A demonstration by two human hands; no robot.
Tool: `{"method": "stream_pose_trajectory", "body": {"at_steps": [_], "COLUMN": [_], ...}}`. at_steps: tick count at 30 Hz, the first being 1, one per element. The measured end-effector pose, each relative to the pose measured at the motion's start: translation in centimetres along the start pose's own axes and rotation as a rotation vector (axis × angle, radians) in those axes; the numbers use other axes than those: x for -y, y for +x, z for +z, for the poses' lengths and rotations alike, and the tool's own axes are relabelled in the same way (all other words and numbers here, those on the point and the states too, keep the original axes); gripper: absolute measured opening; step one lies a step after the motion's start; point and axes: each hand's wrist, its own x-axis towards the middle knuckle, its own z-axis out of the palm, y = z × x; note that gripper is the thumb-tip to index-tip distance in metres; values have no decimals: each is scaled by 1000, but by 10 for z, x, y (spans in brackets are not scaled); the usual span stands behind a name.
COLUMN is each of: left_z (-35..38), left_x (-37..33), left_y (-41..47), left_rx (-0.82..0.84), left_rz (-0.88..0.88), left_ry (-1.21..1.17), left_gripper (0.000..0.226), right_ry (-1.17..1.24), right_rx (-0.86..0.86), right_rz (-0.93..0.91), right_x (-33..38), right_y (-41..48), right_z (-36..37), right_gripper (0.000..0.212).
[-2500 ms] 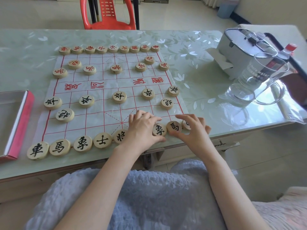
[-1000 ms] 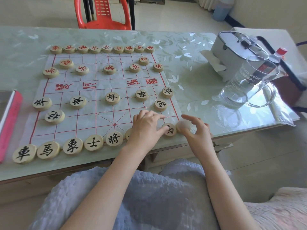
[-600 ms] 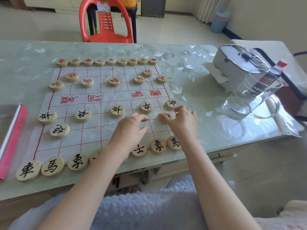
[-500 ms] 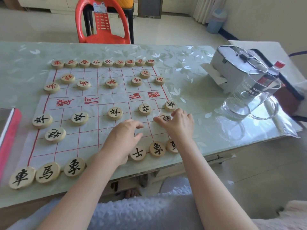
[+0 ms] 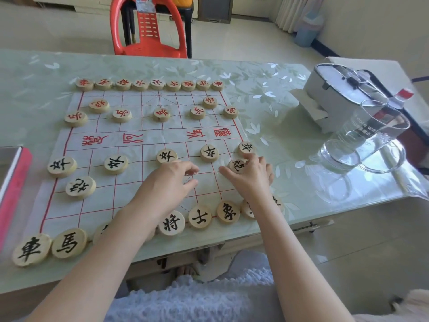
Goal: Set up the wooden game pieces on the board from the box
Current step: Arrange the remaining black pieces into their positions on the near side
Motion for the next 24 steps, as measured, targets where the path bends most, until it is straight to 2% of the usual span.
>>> {"method": "stream_pose_trajectory", "body": {"at_steps": [2,5,8,16,24], "left_z": [-2,-4,-5,-13,-40], "left_x": [2,4,7,19,46], "left_y": [-1,-1,-2,-8,-21], "left_rx": [-11,-24,-29,-42,-103], "left_rz": [-8,-13,-18,-38,-101], "left_ry": [-8,-14,-22,-26,-23], "left_gripper": [30,30,29,31,31], "right_ry": [-46,-33,0,69,218], "right_rx": [-21,-14,70,130,-7], "right_rz": [14,2,-3,-44,-141], "right_x": [0,-2,-3,-3,27], "right_y": [0,4,7,5,-20], "right_z": [3,4,1,-3,-13], "right_gripper": [75,60,49,57,49]}}
